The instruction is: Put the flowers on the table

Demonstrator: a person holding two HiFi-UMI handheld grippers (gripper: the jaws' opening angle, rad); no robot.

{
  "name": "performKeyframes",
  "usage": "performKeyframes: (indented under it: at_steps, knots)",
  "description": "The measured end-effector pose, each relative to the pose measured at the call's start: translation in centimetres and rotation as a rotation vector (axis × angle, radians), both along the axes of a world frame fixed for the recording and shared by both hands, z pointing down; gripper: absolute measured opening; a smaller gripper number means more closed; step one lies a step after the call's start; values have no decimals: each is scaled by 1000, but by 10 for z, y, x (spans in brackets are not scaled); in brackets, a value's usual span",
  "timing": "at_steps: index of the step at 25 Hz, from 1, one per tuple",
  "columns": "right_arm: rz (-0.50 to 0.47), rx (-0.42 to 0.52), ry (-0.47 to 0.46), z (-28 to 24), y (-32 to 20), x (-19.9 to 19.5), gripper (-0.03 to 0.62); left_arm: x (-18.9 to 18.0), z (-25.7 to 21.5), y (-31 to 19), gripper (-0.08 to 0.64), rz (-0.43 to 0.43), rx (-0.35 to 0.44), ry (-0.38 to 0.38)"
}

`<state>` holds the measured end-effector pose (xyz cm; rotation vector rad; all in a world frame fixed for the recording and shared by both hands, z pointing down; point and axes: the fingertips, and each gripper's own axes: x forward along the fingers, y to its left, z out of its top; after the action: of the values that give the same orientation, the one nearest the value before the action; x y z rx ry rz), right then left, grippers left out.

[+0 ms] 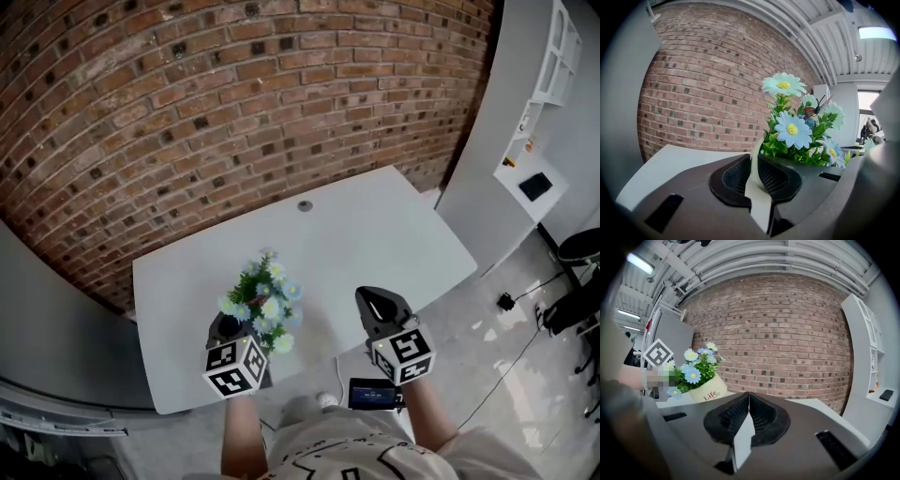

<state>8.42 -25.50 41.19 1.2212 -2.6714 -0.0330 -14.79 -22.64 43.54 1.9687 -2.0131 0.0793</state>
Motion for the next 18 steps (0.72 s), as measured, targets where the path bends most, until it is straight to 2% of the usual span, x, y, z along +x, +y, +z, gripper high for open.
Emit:
performKeyframes:
  at_steps: [18]
  knots:
    - [24,-69,0,22,-45,-6,17,-1,22,-51,55,29,-63,8]
